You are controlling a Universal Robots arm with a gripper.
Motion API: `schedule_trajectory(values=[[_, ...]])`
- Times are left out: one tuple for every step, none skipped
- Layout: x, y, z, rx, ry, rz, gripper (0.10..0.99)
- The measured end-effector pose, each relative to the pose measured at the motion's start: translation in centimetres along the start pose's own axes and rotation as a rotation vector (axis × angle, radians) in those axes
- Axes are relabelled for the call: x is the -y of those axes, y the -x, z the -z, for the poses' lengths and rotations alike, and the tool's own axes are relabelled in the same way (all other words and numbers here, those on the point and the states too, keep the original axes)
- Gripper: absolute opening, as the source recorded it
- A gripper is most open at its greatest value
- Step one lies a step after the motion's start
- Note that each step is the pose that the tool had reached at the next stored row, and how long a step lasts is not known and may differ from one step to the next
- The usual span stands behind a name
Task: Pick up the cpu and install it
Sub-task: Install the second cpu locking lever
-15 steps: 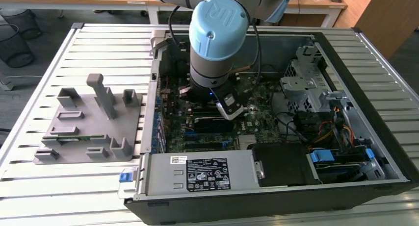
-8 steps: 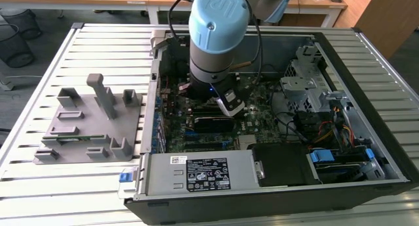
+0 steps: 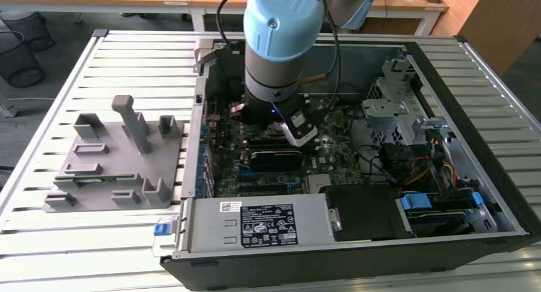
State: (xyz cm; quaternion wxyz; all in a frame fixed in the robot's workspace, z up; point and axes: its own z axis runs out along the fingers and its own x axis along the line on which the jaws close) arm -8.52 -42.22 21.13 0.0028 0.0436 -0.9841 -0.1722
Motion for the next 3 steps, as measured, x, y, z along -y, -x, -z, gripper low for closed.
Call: schedule_trajectory(values=[[0.00, 0.00, -0.01, 0.0000, 0.000, 0.000, 0.106], [0.00, 0.00, -0.01, 0.0001, 0.000, 0.000, 0.106], [0.00, 0.00, -0.01, 0.0000, 0.000, 0.000, 0.106]])
